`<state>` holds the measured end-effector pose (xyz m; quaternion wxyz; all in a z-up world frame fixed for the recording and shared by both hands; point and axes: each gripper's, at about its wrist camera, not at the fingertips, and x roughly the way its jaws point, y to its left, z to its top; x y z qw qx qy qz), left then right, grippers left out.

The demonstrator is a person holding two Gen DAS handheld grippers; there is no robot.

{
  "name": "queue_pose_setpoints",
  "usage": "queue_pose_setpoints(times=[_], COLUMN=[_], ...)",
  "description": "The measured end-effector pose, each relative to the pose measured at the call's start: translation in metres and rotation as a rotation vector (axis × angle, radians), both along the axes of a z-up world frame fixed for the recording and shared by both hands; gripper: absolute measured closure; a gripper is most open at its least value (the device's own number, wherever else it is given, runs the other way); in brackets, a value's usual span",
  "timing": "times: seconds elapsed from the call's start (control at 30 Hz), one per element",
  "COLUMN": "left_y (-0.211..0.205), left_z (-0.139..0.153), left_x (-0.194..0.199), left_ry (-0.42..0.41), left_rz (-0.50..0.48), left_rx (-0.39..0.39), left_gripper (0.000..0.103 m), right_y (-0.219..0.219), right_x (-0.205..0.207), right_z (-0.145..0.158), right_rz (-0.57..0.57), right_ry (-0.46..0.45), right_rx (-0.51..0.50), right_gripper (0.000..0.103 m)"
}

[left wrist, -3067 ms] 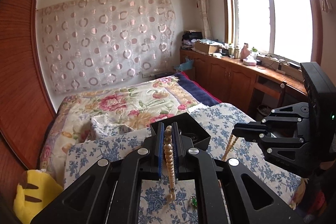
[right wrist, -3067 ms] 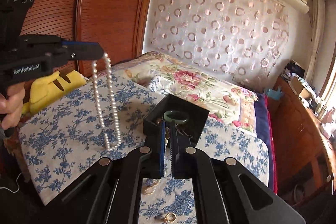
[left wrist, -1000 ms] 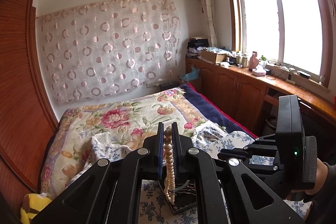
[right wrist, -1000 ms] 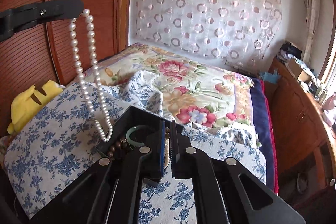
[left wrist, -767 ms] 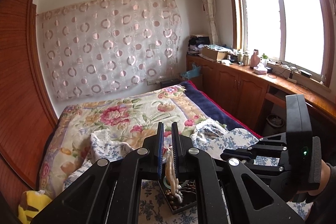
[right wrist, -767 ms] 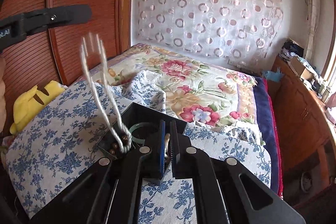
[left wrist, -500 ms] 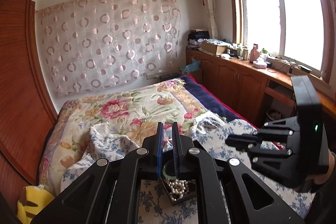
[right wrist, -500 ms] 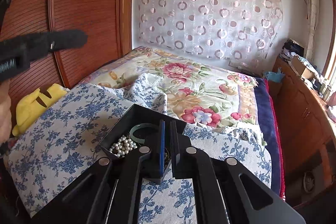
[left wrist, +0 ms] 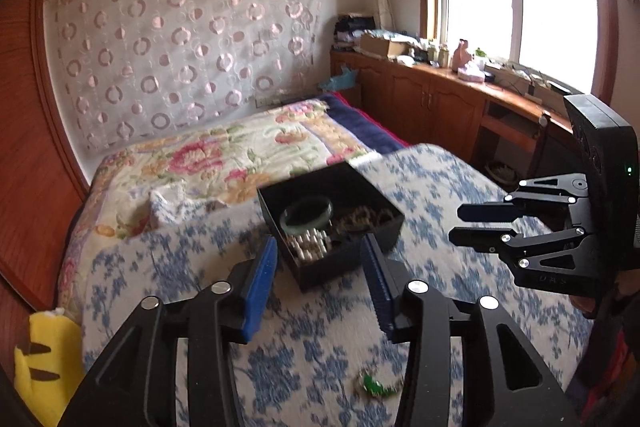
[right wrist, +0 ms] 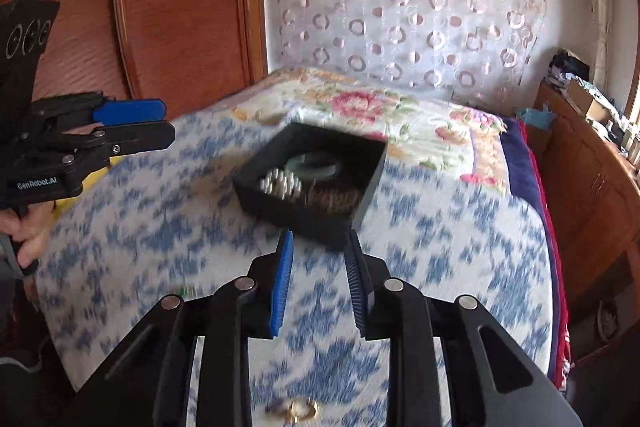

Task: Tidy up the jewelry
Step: 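Reach the left tool to the green pendant necklace and close on it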

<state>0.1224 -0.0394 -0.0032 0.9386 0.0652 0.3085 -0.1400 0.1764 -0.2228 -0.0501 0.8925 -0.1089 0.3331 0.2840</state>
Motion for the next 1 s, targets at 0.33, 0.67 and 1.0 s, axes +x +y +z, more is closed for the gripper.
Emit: queue_pose_setpoints(times=[0.33, 0.67, 1.0], left_y=[-0.012, -0.021, -0.021], left_z=[-0.058, -0.093, -0.11], left_x=[-0.028, -0.04, -0.034], left_ry=[0.119, 0.214, 0.274], left_rz=[-0.042, -0.065, -0.065], left_rx=[0.013, 0.019, 0.026], left_gripper=[0.025, 0.025, 0.037], right_y=[-0.011, -0.025, -0.021], right_x=[-0.035, -0.057, -0.062], right_z=[-0.048, -0.074, -0.079], right_rz=[0.006, -0.025, -0.015], right_ry=[0.098, 0.153, 0.139], right_rx=[-0.036, -0.069, -0.124], right_gripper=[0.068, 0.06, 0.079])
